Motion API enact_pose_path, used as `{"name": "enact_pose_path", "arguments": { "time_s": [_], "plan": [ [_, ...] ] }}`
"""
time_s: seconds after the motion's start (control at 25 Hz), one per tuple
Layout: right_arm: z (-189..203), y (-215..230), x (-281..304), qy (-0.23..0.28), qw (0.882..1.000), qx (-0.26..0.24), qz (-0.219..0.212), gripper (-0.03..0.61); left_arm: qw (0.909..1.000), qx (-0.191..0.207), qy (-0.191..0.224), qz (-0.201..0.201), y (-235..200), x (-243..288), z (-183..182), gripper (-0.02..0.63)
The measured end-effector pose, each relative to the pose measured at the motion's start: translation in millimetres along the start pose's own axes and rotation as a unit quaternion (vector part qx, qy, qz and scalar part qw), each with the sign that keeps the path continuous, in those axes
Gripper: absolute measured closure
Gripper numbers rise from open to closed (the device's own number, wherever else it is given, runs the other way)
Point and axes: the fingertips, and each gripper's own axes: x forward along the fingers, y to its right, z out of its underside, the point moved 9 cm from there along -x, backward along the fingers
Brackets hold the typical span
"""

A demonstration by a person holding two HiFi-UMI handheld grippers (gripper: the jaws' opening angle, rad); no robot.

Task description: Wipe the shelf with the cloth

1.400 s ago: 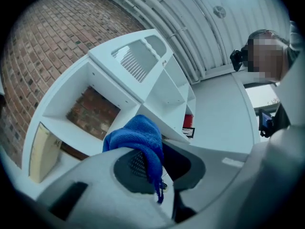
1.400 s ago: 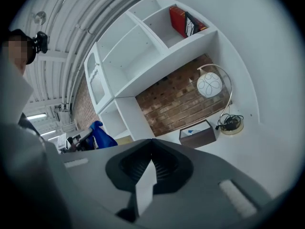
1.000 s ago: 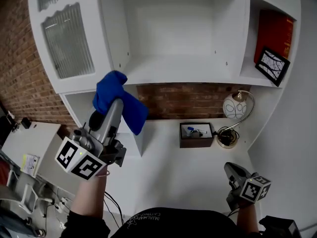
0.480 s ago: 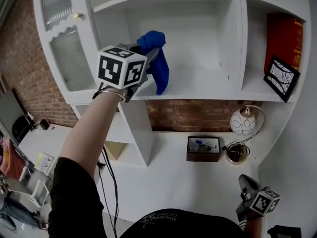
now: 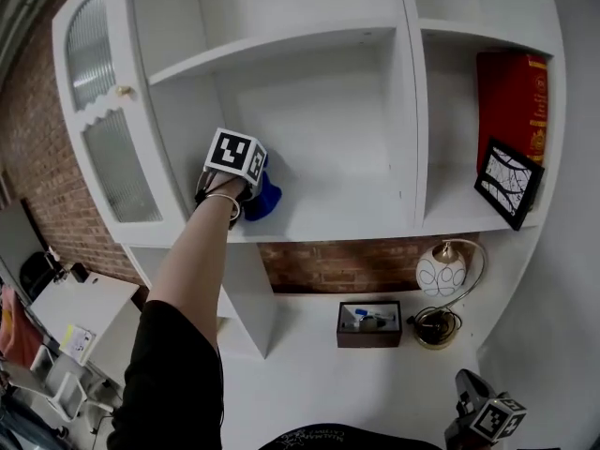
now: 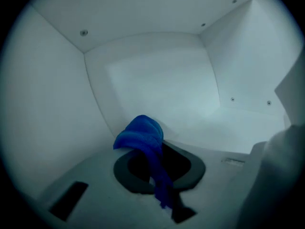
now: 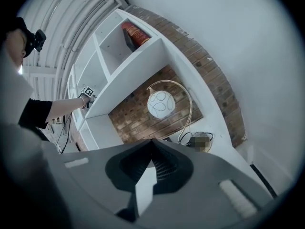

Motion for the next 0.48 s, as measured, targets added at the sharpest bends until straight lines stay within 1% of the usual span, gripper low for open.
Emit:
{"name": "enact_pose_path", "arguments": {
  "time_s": [0.08, 0.16, 0.24, 0.28, 0.36, 0.48],
  "plan": [
    [-3, 6, 0, 0.005, 1.000, 0.008, 0.005, 0.571, 0.9983, -0.027, -0.051, 0.008, -5, 12, 2, 0.580],
    [-5, 11, 1, 0.005, 1.000, 0.008, 0.007, 0.571, 0.9943, -0.041, -0.098, 0.012, -8, 21, 5, 0.580],
    [-5, 14, 3, 0.005, 1.000, 0.005, 0.009, 0.571, 0.9893, -0.053, -0.135, 0.020, -10, 30, 12, 0.580],
    [-6, 15, 4, 0.006, 1.000, 0.004, 0.009, 0.571, 0.9874, -0.060, -0.144, 0.027, -10, 34, 14, 0.580],
    [-6, 18, 9, 0.006, 1.000, 0.002, 0.008, 0.571, 0.9855, -0.071, -0.148, 0.044, -10, 39, 14, 0.580],
    [-1, 22, 18, -0.001, 1.000, 0.004, 0.003, 0.571, 0.9846, -0.061, -0.148, 0.071, -1, 42, 11, 0.580]
  ]
}}
